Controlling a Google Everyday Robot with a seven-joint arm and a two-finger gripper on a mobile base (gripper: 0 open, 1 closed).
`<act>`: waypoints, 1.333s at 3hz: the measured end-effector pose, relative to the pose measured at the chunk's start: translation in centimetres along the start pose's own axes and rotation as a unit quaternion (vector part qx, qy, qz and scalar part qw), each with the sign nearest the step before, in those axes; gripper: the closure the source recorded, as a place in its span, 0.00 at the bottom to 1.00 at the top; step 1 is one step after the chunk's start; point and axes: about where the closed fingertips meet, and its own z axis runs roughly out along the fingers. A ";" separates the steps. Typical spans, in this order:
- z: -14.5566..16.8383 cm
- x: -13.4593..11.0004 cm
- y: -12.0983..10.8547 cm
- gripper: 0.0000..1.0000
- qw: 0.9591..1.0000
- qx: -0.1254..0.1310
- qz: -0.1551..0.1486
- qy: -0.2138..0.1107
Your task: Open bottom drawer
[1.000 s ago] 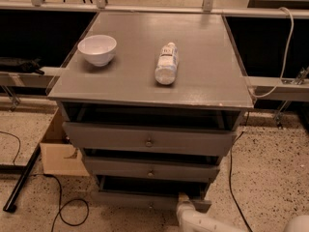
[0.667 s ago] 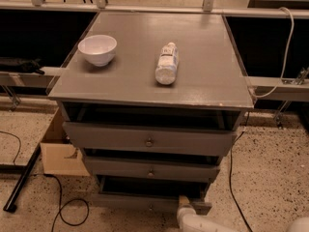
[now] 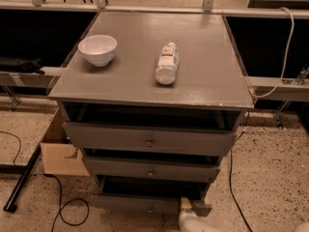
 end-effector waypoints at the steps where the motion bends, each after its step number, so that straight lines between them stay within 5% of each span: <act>1: -0.2 0.1 1.3 1.00 1.000 -0.009 0.011 0.001; 4: -1.1 0.5 3.2 1.00 1.000 -0.015 0.015 -0.003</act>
Offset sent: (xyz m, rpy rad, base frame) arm -0.1799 -0.0531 -0.1136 0.1319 0.3019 -0.2769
